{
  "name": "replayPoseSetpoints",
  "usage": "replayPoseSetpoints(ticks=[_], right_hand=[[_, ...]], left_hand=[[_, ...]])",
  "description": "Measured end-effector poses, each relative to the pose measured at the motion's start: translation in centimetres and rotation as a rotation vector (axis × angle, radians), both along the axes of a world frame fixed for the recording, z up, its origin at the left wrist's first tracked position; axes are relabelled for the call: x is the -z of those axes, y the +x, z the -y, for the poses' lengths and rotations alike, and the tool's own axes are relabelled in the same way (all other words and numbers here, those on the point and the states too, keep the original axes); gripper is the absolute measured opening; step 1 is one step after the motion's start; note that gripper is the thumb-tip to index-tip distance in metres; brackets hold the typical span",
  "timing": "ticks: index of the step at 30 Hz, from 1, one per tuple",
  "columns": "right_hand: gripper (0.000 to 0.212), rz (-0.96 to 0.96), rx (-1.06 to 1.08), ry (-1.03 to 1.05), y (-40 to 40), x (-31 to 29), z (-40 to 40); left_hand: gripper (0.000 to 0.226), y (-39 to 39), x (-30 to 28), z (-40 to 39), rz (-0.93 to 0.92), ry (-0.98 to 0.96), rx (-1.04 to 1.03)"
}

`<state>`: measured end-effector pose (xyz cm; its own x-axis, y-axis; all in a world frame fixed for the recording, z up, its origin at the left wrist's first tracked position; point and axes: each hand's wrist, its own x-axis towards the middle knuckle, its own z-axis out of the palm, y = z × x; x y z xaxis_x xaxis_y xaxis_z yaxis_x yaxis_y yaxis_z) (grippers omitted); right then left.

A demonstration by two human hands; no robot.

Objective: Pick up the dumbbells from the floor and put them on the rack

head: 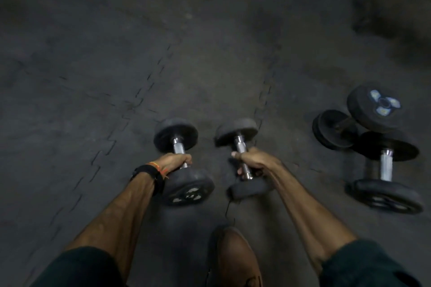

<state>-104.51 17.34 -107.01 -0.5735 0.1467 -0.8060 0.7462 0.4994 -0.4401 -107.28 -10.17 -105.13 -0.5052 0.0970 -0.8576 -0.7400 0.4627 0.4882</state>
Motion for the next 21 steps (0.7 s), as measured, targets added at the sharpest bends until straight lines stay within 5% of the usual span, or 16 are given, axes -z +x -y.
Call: replayPoseSetpoints(ticks=[5, 9, 14, 18, 21], right_hand=[[0.005, -0.042, 0.173, -0.13, -0.2, 0.3, 5.1], [0.053, -0.233, -0.237, 0.161, -0.5, 0.4, 5.8], [0.059, -0.337, -0.361, 0.099, 0.0, 3.5, 0.2], [0.023, -0.162, -0.776, 0.344, -3.2, 4.7, -1.8], [0.019, -0.547, -1.304, 0.419, -3.4, 1.8, 0.0]], left_hand=[[0.005, 2.7, -0.2, 0.2, 0.09, -0.07, 0.116], [0.017, 1.8, 0.9, 2.2, 0.149, -0.014, 0.168], [0.018, 1.5, 1.9, 5.7, 0.164, -0.016, 0.1], [0.029, 1.1, 1.8, 6.6, 0.153, -0.028, 0.119], [0.025, 1.1, 2.2, 6.9, 0.171, -0.025, 0.126]])
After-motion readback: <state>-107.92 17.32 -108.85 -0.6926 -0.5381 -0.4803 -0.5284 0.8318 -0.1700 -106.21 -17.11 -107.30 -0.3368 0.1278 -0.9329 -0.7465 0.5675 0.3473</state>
